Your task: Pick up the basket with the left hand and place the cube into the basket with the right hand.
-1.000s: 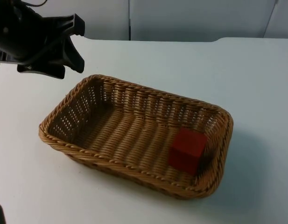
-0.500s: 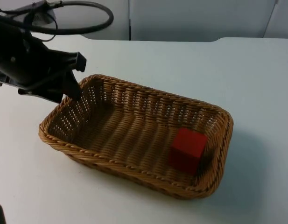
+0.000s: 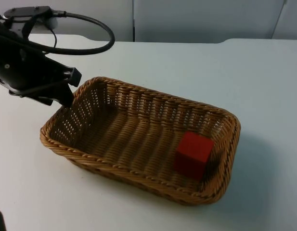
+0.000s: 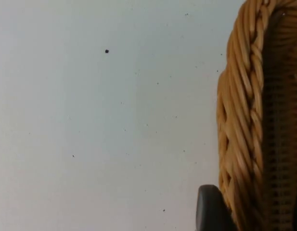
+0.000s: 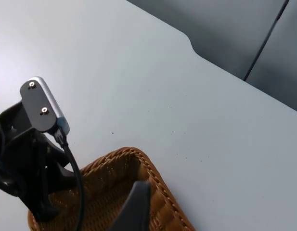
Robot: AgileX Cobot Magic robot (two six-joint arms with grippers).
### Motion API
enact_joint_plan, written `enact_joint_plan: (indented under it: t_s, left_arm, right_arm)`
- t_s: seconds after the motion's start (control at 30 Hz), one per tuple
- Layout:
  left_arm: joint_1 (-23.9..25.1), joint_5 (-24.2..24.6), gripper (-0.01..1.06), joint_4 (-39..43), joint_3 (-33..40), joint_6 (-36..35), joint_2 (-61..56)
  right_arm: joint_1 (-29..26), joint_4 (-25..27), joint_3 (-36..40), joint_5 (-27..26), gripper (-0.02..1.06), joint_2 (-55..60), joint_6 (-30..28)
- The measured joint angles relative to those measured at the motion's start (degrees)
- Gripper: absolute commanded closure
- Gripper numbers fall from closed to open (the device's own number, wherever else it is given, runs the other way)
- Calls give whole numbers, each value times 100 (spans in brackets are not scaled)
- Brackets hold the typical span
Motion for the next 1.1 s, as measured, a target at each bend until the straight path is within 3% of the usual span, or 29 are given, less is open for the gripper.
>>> enact_joint_plan:
  t_s: [0.17,0.23,0.3,0.33,0.47,0.5,0.63,0.7,0.77,0.8,0.93,0.97,1.03,1.1]
  left_arm:
    - [0,22,64,48,-141,9,-28]
    - [0,46,78,66,-303,9,-147]
    - [0,60,101,66,-401,9,-262]
    - [0,64,101,66,-499,9,-412]
    - [0,20,105,152,-684,9,-960]
    - [0,-40,105,206,-695,9,-1155]
    - [0,-180,105,492,-697,9,-1890]
    - [0,-166,105,680,-697,-26,-2343]
    - [0,-10,105,1041,-697,-224,-2913]
    - [0,-10,105,1041,-697,-224,-2913]
    - [0,464,105,2263,-697,-1037,-3786]
    - [0,464,105,2263,-697,-1037,-3786]
    - [0,930,105,3226,-697,-1754,-4309]
    - [0,1287,105,3747,-697,-2112,-4586]
  right_arm:
    - [0,0,0,0,19,0,10]
    - [0,0,0,0,27,0,10]
    - [0,0,0,0,42,0,10]
    - [0,0,0,0,42,0,10]
    - [0,-254,0,0,66,-15,10]
    - [0,-374,0,0,66,-43,10]
    - [0,-790,0,-70,86,-199,10]
    - [0,-1124,0,-136,89,-417,10]
    - [0,-1824,0,-139,91,-764,37]
    - [0,-1824,0,-139,91,-764,37]
    - [0,-3256,0,298,91,-1381,331]
    - [0,-3256,0,298,91,-1381,331]
    - [0,-4127,0,473,91,-1711,608]
    - [0,-4380,168,500,91,-2048,793]
